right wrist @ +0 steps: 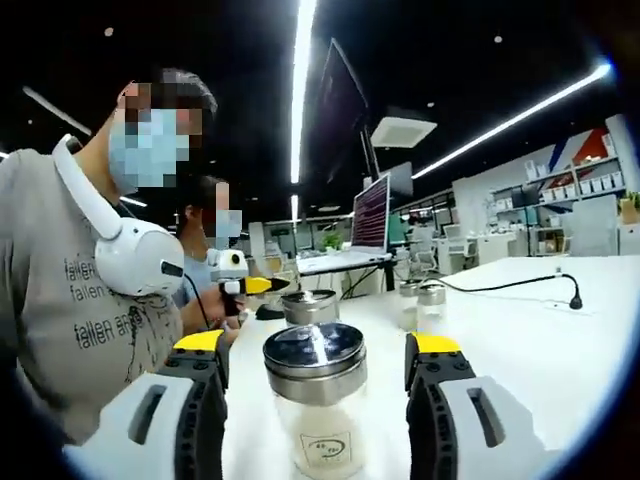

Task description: Rotate the seasoning bottle until the label or dispensing opening points toward the visible target arrow and the bottle remains upright within the marked orientation range

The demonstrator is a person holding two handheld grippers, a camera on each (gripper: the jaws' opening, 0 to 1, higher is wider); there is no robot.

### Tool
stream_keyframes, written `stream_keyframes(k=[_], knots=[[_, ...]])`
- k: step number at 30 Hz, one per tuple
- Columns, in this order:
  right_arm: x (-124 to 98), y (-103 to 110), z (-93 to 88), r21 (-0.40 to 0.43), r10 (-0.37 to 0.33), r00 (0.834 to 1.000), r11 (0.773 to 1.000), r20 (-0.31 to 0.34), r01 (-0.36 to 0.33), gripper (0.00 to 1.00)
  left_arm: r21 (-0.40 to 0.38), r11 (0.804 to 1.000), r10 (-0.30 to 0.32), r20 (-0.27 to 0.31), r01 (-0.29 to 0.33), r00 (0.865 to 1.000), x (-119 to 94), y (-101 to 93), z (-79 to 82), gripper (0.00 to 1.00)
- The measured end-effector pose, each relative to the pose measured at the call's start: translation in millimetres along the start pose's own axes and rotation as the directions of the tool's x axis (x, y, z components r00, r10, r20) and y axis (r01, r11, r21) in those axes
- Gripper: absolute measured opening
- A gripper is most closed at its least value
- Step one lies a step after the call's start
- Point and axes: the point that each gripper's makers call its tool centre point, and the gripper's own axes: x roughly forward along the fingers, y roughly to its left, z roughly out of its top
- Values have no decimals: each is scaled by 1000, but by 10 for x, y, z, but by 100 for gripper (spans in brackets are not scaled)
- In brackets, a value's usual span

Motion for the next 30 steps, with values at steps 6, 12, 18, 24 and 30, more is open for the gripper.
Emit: stream_keyframes(k=[6,12,18,24,30], knots=[[87,-37,-57,-13,35,999,999,-17,-36,59,35,999,38,10,-38,999,-76,19,94,28],[74,7,-84,-33,55,998,998,-32,-56,45,38,998,42,6,-43,999,-42,34,77,28],[68,2,-89,-29,40,999,999,-31,-41,44,9,999,36,17,-37,999,24,42,79,28],[77,14,-89,-48,10,1000,999,-16,-11,43,13,999,53,32,-53,998,34,76,135,28],[55,-3,-86,-76,-72,997,994,16,73,43,20,998,52,7,-52,999,121,112,62,28]])
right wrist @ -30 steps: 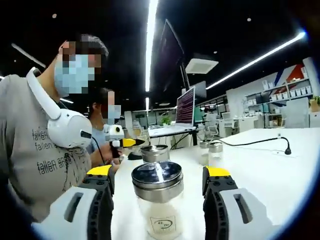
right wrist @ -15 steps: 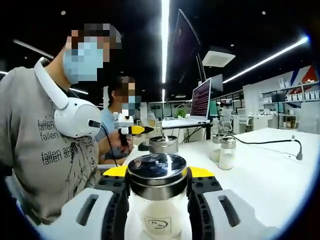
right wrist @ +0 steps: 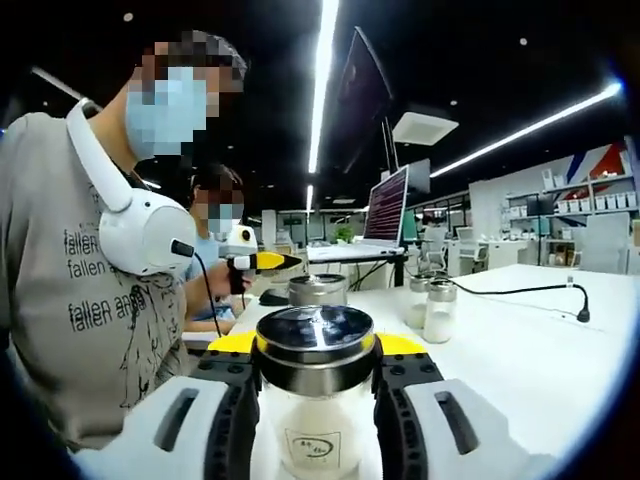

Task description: Rotate the seasoning bottle until the label or dispensing opening points toward the visible target arrow and the bottle remains upright within the marked orientation range

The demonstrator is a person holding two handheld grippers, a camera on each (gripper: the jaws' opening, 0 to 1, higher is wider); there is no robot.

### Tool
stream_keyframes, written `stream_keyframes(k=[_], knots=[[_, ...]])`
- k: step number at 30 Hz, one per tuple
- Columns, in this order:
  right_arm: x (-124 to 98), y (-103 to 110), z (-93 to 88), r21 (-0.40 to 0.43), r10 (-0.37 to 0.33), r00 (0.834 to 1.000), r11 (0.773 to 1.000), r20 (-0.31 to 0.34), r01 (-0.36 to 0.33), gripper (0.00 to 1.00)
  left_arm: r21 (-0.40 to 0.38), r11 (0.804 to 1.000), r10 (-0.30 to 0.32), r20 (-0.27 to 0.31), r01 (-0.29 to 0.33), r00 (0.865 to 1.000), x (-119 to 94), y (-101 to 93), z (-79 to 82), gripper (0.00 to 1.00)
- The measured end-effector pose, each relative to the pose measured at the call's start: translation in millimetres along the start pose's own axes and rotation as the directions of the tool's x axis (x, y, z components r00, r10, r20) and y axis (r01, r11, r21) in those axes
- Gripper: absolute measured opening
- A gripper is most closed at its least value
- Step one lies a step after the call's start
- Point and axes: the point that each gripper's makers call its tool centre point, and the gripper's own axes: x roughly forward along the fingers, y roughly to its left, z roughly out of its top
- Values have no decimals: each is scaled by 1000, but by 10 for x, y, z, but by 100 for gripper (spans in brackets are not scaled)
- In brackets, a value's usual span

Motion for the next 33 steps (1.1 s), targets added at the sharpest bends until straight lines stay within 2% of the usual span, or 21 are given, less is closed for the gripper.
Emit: stream_keyframes(k=[8,11,18,24,25,27,31,33], knots=[[15,-11,5,-2,-141,990,990,27,141,42,12,1000,-26,-7,26,1000,42,-44,-18,28],[-33,-51,-5,-5,-202,979,979,16,202,42,10,1000,-24,-6,24,1000,35,-24,-28,28],[21,-51,-5,-8,-309,951,951,28,309,42,11,999,-39,21,38,999,59,-45,25,28],[46,-88,-2,-4,-426,904,904,42,427,42,11,1000,-29,20,29,999,-22,-8,8,28],[43,-100,-4,-3,-451,892,892,43,451,42,10,1000,-26,22,26,999,-33,-6,6,28],[54,-96,-3,-3,-470,882,883,39,470,42,7,1000,-19,28,19,999,-56,4,8,28],[46,-138,-1,-6,-539,841,842,44,540,42,2,1000,-8,28,8,1000,-99,21,-7,27],[48,-141,-3,-11,-562,826,827,42,563,42,0,1000,-1,30,1,1000,-127,33,-11,27]])
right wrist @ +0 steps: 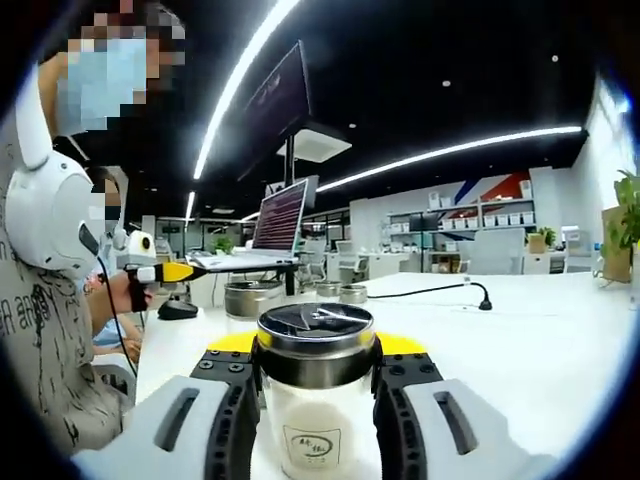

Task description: Rotate the seasoning bottle until the label or dispensing opening points toward the visible target arrow and the bottle remains upright within the marked orientation range

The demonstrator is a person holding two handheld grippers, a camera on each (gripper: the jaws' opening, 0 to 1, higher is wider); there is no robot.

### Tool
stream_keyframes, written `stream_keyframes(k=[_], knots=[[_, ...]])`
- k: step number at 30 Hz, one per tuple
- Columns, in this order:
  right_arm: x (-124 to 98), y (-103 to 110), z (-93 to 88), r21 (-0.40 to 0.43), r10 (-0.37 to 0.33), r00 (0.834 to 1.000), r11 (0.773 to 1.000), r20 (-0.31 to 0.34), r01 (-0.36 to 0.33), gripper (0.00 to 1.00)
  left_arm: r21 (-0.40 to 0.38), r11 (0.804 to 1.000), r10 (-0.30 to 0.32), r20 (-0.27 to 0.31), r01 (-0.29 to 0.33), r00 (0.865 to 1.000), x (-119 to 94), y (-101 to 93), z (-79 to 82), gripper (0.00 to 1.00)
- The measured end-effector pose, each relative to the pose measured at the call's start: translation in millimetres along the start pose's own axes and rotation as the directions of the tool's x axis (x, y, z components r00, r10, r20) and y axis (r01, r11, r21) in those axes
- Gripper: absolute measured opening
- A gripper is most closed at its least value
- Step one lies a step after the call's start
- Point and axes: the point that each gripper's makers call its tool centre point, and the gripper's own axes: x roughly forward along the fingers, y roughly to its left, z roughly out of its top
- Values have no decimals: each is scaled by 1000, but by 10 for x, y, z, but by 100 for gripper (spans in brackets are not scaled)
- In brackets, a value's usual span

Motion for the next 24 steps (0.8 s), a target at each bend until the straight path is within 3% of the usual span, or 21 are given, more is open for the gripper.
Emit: stream_keyframes(k=[9,14,16,17,19,20,21,24], knots=[[11,-73,2,-19,-155,988,988,12,155,42,-6,999,38,21,-38,999,-107,46,28,27],[3,-92,1,-25,-167,986,986,12,168,42,-8,999,40,25,-39,999,-138,46,24,27],[-4,-82,-31,-37,-132,991,991,-8,132,43,-6,999,39,22,-39,999,-142,47,16,27],[-9,-87,-115,-43,-117,992,992,-54,115,45,-5,999,39,22,-39,999,-139,43,11,27],[5,-100,-263,-2,-85,989,996,-117,86,60,-7,999,37,25,-37,999,-144,39,7,27],[15,-68,-274,34,-35,993,999,-117,39,68,-7,999,31,31,-31,999,-153,34,13,27],[12,-71,-230,42,-8,995,999,-95,12,71,-2,1000,22,40,-22,999,-164,13,29,27],[-15,-76,-64,52,74,997,996,-36,-72,69,10,1000,8,46,-8,999,-170,-41,51,27]])
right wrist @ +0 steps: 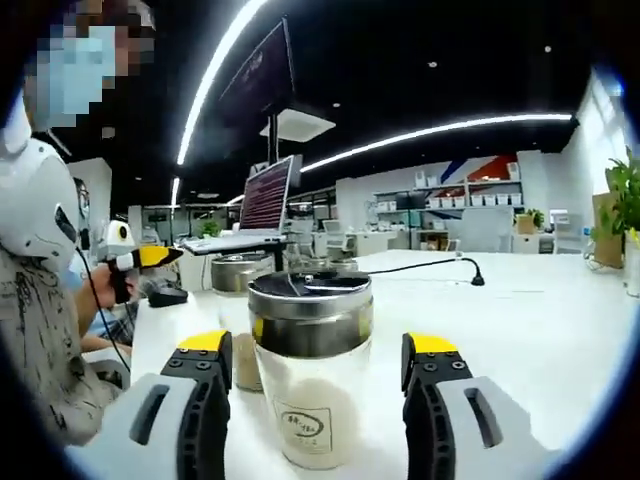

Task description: Rotate the seasoning bottle until the label or dispensing opening points toward the visible target arrow and the bottle remains upright within the marked orientation range

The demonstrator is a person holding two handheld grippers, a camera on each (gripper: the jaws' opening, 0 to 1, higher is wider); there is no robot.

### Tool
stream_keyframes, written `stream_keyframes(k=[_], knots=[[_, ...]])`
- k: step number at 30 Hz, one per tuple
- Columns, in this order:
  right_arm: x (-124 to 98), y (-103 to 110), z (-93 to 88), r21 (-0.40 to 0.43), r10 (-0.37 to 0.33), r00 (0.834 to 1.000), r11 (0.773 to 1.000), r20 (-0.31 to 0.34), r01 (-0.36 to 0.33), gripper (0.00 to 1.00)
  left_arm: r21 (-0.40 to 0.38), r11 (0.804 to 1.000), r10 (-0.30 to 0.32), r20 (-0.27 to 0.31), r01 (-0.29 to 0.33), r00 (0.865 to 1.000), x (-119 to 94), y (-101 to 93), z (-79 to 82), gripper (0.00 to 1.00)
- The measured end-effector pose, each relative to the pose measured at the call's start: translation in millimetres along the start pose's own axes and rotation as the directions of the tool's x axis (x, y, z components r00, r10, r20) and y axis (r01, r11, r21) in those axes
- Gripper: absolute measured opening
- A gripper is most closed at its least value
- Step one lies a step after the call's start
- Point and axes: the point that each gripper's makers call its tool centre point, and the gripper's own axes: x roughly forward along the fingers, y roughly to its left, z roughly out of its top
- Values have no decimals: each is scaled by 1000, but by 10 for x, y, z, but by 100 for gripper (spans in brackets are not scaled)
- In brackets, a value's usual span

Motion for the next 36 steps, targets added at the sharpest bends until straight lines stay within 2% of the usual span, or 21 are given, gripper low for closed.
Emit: stream_keyframes(k=[2,4,5,6,7,8,12,14,16,19,22,25,29,33,36], knots=[[-17,61,79,37,107,994,993,17,-108,68,6,1000,-1,-6,1,1000,-3,0,-3,28],[-24,40,37,34,165,986,986,-41,-163,65,10,1000,-3,-12,3,1000,-9,4,-9,28],[-14,70,54,15,210,977,978,-37,-210,66,10,1000,-3,-13,3,1000,-12,5,-10,28],[-15,127,81,28,280,960,960,-26,-279,65,11,1000,-5,-14,5,1000,-17,3,-7,28],[-2,112,103,29,298,954,954,-14,-298,64,13,1000,-7,-16,8,1000,-24,-1,-5,28],[0,148,113,34,343,939,939,-8,-343,63,14,1000,-9,-19,9,1000,-29,-3,-6,28],[33,165,57,22,429,902,903,-46,-429,52,15,1000,-19,-29,19,999,-50,-25,-10,28],[64,144,46,16,439,897,898,-56,-439,46,17,1000,-17,-33,17,999,-58,-28,-10,28],[74,169,44,11,448,892,894,-59,-448,46,21,1000,-11,-35,12,999,-66,-24,-8,28],[74,157,38,-6,435,898,900,-66,-436,45,19,1000,-3,-30,3,1000,-76,-15,-3,28],[75,139,34,-28,382,922,923,-68,-385,45,10,1000,-1,-31,2,1000,-49,-10,-22,28],[85,84,47,-36,292,956,955,-38,-293,45,9,1000,-15,-41,15,999,11,-37,-28,28],[77,62,64,-28,181,983,983,6,-181,45,20,999,-29,-32,30,999,45,-76,11,27],[82,57,63,-43,62,998,997,15,-61,45,4,1000,-28,-25,28,999,62,-77,-4,27],[92,42,56,-36,-37,999,999,18,38,44,-15,999,-41,-23,40,999,43,-107,-24,27]])
